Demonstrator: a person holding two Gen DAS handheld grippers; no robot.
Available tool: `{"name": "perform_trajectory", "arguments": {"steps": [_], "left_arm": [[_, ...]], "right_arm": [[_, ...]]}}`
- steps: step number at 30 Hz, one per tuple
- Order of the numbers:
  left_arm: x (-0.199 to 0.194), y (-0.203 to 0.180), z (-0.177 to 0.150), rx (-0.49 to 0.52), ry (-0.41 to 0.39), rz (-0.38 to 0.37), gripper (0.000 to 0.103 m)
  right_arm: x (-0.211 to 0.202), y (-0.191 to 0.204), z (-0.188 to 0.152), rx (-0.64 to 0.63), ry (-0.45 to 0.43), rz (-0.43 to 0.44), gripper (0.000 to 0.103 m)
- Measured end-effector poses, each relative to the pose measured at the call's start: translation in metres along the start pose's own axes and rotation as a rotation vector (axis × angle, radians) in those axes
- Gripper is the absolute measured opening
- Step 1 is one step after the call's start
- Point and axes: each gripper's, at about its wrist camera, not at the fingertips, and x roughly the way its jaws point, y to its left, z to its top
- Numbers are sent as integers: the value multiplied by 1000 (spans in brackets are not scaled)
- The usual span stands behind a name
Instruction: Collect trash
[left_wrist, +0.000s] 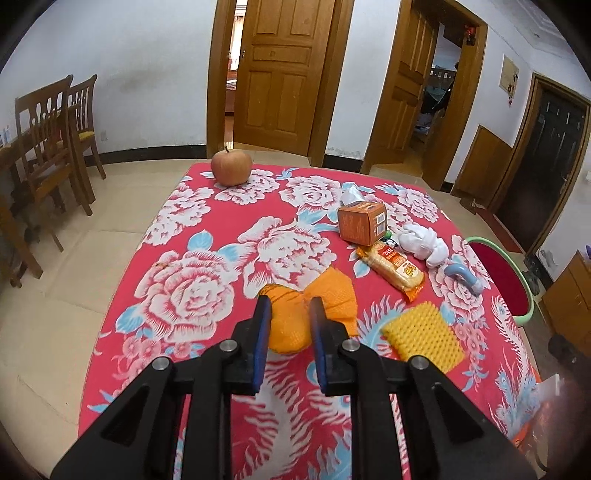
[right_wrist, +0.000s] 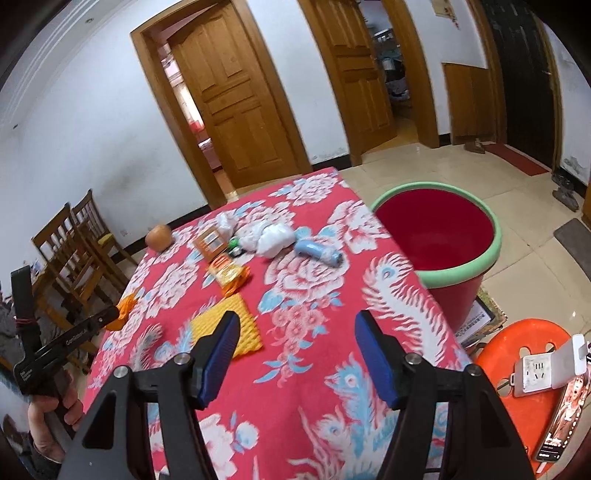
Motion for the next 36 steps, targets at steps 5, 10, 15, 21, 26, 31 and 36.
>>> {"name": "perform_trajectory", "arguments": {"steps": [5, 10, 15, 21, 26, 31, 36], "left_arm": [[-10, 9, -5, -14, -13, 0, 21], [-11, 19, -9, -34, -12, 10, 21], [-6, 25, -12, -48, 2, 15, 20], [-3, 28, -15, -56, 6, 8, 21], [-4, 27, -16, -55, 3, -3, 21], [-3, 21, -15, -48, 6, -12, 21], [-5, 13, -14, -32, 4, -19, 21]], "right_arm": [[21, 19, -7, -30, 70, 49, 70], [49, 39, -14, -67, 127, 69, 70], [76, 56, -18, -100, 165, 82, 70], [101, 66, -24, -126, 196, 51, 69], [110, 67, -29, -150, 189, 8, 49], [111, 63, -29, -150, 179, 20, 20], [108, 55, -28, -115, 167, 63, 2]]}}
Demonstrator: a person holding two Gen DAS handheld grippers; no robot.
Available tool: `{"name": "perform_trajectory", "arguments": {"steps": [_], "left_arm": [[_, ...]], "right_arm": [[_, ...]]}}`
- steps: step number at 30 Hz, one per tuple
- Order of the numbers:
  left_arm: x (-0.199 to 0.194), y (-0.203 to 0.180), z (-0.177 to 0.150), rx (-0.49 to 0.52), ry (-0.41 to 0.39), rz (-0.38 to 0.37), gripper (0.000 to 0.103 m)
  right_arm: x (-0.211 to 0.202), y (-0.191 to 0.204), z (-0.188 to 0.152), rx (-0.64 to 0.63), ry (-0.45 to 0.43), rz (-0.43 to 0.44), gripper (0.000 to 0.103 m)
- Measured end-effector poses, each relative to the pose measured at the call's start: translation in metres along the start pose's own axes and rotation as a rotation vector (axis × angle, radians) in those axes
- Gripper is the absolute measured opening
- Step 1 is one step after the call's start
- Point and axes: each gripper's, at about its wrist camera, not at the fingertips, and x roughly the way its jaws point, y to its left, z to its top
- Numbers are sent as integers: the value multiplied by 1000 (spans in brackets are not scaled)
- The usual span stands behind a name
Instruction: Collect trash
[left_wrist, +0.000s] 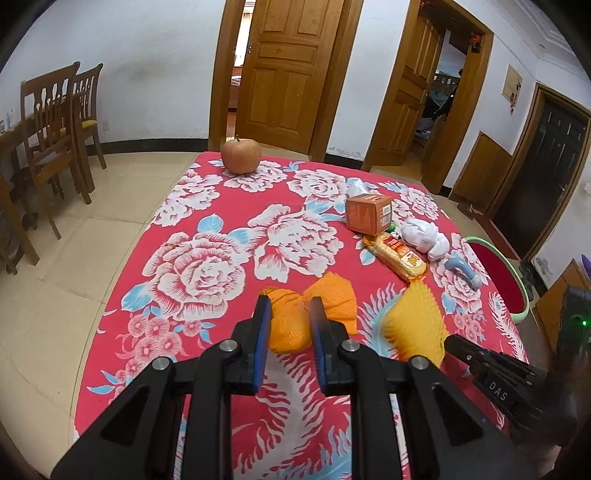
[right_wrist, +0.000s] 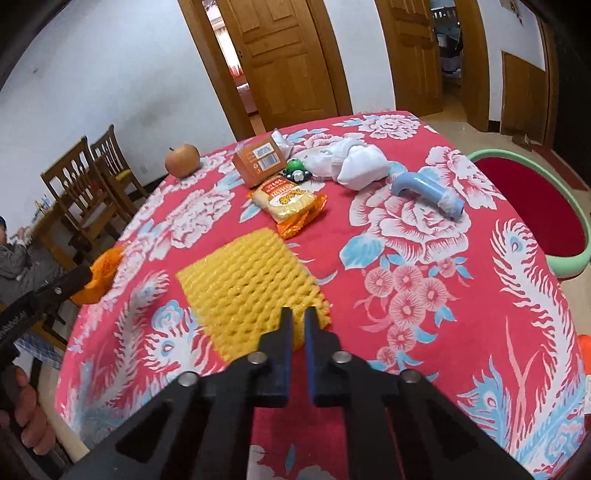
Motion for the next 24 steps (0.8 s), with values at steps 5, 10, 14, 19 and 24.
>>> {"name": "perform_trajectory", "arguments": {"steps": [5, 10, 14, 19, 24], "left_arm": [[-4, -5, 3, 11, -10, -10, 21], [-9, -14, 7, 26, -23, -25, 21], [-15, -24, 11, 45, -40, -40, 20], [-18, -29, 13, 55, -49, -49, 21], [-21, -28, 13, 52, -49, -40, 21]], "right_arm": [[-19, 0, 1, 3, -65, 45, 2], [-44, -4, 5, 9, -128, 46, 2], [-58, -11, 9, 28, -167, 41, 2], [-66, -19, 10, 48, -181, 36, 2], [-67, -19, 10, 47, -180, 48, 2]]}}
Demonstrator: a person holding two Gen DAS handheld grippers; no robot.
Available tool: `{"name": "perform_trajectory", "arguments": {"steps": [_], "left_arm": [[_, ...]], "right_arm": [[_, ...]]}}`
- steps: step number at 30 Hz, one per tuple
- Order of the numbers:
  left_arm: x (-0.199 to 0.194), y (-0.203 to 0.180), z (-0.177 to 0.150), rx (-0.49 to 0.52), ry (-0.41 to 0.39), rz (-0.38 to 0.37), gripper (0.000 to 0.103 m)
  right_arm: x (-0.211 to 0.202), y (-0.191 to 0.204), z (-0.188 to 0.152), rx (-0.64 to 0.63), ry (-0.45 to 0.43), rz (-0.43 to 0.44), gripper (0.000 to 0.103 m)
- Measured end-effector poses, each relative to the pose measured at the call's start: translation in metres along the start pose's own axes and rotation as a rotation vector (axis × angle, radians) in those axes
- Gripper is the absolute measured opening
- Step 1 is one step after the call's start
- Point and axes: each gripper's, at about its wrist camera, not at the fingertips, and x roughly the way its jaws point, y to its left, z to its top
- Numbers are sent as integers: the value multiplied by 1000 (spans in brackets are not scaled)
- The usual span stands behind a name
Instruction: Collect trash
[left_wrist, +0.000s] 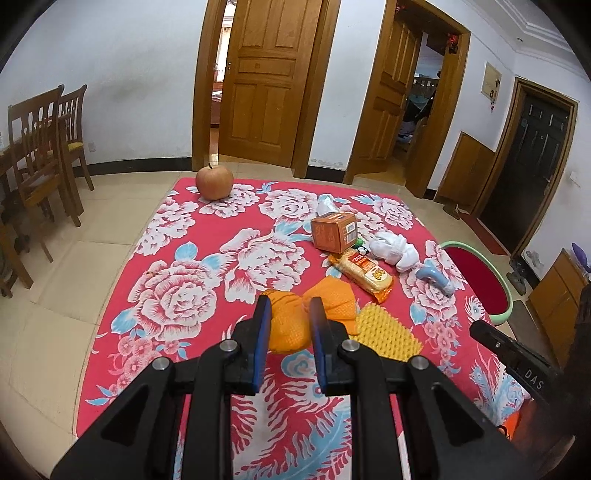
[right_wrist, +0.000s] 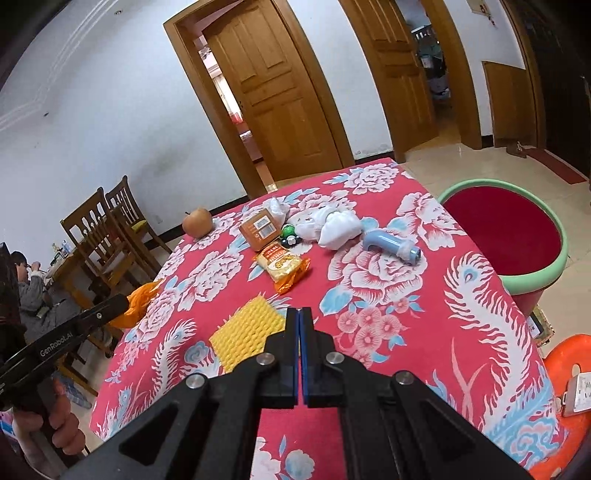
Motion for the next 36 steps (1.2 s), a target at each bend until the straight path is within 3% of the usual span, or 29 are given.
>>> {"name": "perform_trajectory", "arguments": {"steps": [5, 7, 9, 11, 18, 21, 25, 27, 30, 36], "left_arm": [[-1, 6, -1, -9, -3, 9, 20], [0, 9, -2, -15, 0, 16, 20], [1, 14, -3, -21, 8, 25, 20], [3, 18, -5, -27, 16, 30, 20], [10, 33, -17, -52, 66, 35, 22], [12, 36, -22, -56, 82, 40, 34], [15, 35, -26, -46, 98, 48, 48], [16, 33, -28, -37, 106, 49, 52], [20, 29, -34, -26, 129, 42, 57], [34, 20, -46, 4, 183, 42, 57]], "right_arm": [[10, 5, -2, -20, 57, 23, 3], [19, 7, -5, -21, 86, 36, 8], [29, 9, -9, -16, 116, 39, 45], [37, 11, -12, -16, 135, 49, 58], [68, 18, -23, -48, 211, 8, 59], [72, 23, -24, -84, 203, -15, 61], [76, 32, -26, -144, 192, -54, 61], [76, 35, -28, -170, 189, -59, 38], [75, 37, -29, -168, 194, -17, 18], [60, 33, -26, -140, 146, -8, 14]]}}
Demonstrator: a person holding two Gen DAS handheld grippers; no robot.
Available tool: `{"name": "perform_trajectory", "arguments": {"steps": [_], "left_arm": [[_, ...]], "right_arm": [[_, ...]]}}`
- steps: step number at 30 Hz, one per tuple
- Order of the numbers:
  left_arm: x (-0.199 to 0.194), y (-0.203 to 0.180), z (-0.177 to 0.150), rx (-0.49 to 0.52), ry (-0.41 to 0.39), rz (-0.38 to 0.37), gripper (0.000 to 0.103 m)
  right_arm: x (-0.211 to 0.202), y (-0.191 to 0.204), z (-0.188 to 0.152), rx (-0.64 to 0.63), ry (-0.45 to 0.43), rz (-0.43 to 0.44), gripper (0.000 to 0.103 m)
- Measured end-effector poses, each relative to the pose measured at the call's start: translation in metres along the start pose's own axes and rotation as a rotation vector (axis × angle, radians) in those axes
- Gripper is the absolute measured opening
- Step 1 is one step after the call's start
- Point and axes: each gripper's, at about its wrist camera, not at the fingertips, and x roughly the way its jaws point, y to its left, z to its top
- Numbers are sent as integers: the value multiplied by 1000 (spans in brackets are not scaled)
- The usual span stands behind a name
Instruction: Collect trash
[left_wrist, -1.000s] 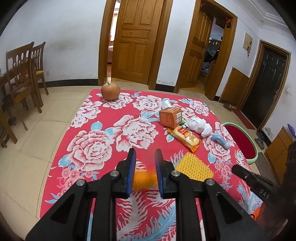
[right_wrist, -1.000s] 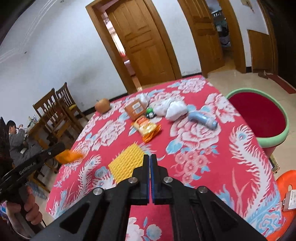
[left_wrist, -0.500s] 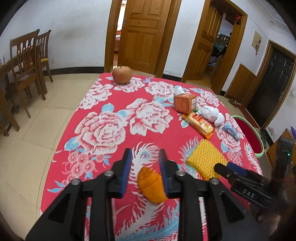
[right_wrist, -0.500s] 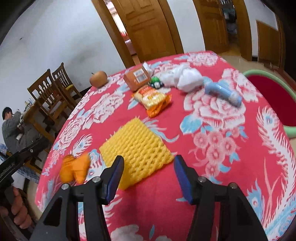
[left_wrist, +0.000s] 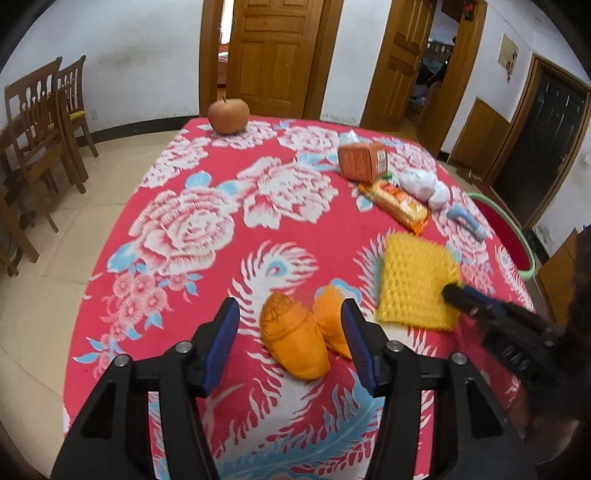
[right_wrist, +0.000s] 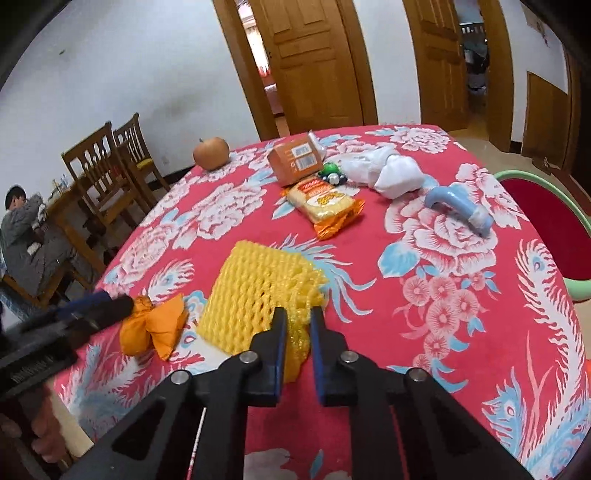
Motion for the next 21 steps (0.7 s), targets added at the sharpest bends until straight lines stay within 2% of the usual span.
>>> {"name": "perform_trajectory", "arguments": {"steps": [4, 6, 11, 21], "left_arm": [[8, -6, -5, 14, 22, 4, 56], [11, -10, -8, 29, 28, 3, 40], [10, -18, -10, 61, 15, 18, 29], [-7, -31, 4, 61, -40, -26, 26]], "right_arm": [[-15, -7, 3, 31, -45, -4, 13], [-23, -12, 5, 47, -64, -5, 13], [-39, -24, 10, 77, -106, -11, 13], [-69, -48, 16, 133, -185, -51, 13]]}}
